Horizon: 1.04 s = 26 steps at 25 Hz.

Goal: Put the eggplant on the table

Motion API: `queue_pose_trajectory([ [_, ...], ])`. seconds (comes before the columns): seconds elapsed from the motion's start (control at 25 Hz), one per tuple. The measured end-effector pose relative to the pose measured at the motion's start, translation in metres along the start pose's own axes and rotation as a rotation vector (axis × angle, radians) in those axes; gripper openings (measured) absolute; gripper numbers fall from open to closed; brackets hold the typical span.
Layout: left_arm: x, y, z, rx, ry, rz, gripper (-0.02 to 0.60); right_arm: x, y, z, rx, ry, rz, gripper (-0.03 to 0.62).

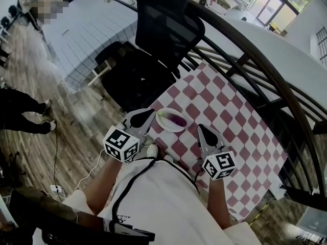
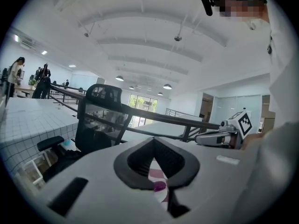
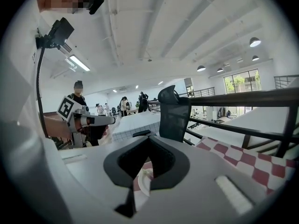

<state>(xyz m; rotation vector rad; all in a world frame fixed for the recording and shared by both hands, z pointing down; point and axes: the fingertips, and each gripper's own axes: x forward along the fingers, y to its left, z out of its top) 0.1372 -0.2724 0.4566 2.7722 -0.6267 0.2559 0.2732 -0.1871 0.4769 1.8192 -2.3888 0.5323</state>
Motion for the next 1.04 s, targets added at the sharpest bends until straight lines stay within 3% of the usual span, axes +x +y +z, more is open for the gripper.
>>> queue_pose_trajectory([
  [1.04, 0.001, -0.022, -0.004, 0.007, -0.003, 0.028, 0.003, -0.013, -0.004, 0.001, -0.032, -0.006, 0.018, 0.005],
])
